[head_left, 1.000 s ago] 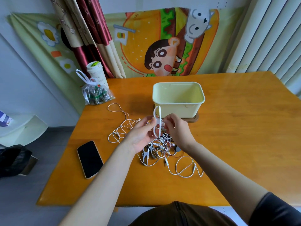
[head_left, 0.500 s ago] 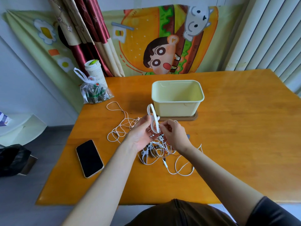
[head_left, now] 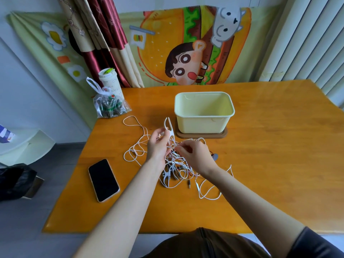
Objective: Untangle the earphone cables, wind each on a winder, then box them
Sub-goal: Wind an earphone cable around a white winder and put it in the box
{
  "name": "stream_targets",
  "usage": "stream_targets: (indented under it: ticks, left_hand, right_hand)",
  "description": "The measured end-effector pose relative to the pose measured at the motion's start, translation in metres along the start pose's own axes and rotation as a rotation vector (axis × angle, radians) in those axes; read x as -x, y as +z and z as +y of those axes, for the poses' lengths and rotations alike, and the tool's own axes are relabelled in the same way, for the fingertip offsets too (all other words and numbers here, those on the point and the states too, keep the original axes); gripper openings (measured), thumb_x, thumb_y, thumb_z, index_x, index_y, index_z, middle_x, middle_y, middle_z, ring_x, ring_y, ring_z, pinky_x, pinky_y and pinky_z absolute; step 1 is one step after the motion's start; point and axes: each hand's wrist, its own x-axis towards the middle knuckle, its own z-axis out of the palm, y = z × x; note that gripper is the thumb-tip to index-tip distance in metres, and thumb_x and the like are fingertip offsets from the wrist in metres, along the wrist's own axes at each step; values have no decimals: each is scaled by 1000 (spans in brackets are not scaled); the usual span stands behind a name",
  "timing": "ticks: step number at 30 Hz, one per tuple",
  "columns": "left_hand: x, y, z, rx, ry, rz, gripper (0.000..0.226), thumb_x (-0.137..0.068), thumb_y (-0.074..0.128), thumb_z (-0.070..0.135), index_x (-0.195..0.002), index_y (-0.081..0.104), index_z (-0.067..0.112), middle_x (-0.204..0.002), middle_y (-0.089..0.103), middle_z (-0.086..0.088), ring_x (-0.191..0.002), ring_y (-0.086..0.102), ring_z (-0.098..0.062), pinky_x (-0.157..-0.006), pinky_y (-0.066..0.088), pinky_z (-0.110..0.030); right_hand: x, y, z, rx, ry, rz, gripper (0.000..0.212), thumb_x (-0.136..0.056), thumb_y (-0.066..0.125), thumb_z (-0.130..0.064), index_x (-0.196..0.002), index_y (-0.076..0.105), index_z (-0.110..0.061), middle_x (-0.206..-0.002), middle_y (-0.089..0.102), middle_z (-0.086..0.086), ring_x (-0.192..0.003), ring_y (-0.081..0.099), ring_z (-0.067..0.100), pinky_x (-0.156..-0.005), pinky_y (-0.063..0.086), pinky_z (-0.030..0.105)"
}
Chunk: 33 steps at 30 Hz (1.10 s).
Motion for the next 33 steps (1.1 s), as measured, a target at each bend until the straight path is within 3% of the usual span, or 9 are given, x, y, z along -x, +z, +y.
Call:
stream_targets:
  ticks: [4,10,13,17,20,24,29,31,33]
  left_hand:
    - [-2,-11,-6,-277,189,-1,10,-95,56,22,-102,57,29,-102,60,-2,-88,57,-13,-63,45,-18]
    - [2,-17,-7,-471,279,-180,15,-94,57,19,-108,62,20,-100,63,-5,-86,57,-12,-55,45,-7]
    - [5,-17,-5,-493,270,-249,15,-94,58,21,-108,63,22,-99,63,-3,-91,59,-16,-63,45,-11]
    - [9,-21,-3,-460,204,-375,13,-94,57,21,-104,61,28,-93,64,-5,-82,55,-11,-68,40,-19]
    - [11,-21,-1,-310,101,-453,15,-91,57,26,-105,62,28,-96,65,-4,-88,53,-17,-77,42,-27]
    - [10,-14,6,60,-28,-443,15,-92,54,22,-105,61,24,-96,65,-1,-87,55,-18,-79,42,-35]
    - [7,-4,6,251,-61,-333,12,-95,50,26,-104,57,21,-95,64,-3,-83,59,-19,-75,47,-32]
    - [6,-3,6,276,-69,-255,12,-97,50,27,-103,57,21,-89,63,-2,-79,58,-17,-71,48,-32]
    - [4,-2,4,273,-77,-177,9,-96,53,27,-99,59,23,-88,61,-3,-81,56,-17,-79,47,-36]
  right_hand:
    - [-9,-14,-9,103,-67,15,20,-92,57,-21,-79,66,-9,-65,59,0,-53,46,4,-52,35,12]
    - [-30,-39,-9,227,-152,26,19,-92,58,-21,-90,70,-6,-82,58,1,-69,50,13,-59,34,16]
    - [-34,-45,-6,214,-163,47,16,-91,59,-17,-90,72,-7,-86,57,2,-72,52,14,-66,33,16]
    - [-35,-48,0,209,-154,78,15,-90,60,-15,-87,73,-8,-84,54,-1,-67,46,6,-63,33,8]
    - [-34,-48,4,190,-101,26,16,-90,60,-17,-88,73,-7,-73,56,-5,-61,45,2,-58,34,5]
    - [-24,-36,5,-23,14,-13,26,-93,57,-24,-67,62,-20,-53,49,-6,-47,41,8,-49,33,18]
    - [-7,-8,-1,-177,137,-6,29,-95,51,-17,-67,60,-12,-52,50,-4,-40,41,0,-44,31,13]
    - [-2,-2,-2,-188,155,-13,28,-94,50,-15,-68,60,-18,-55,53,-6,-42,43,-1,-44,33,13]
    - [0,1,-3,-149,129,-13,29,-95,50,-17,-69,61,-24,-60,56,-6,-46,43,3,-46,33,16]
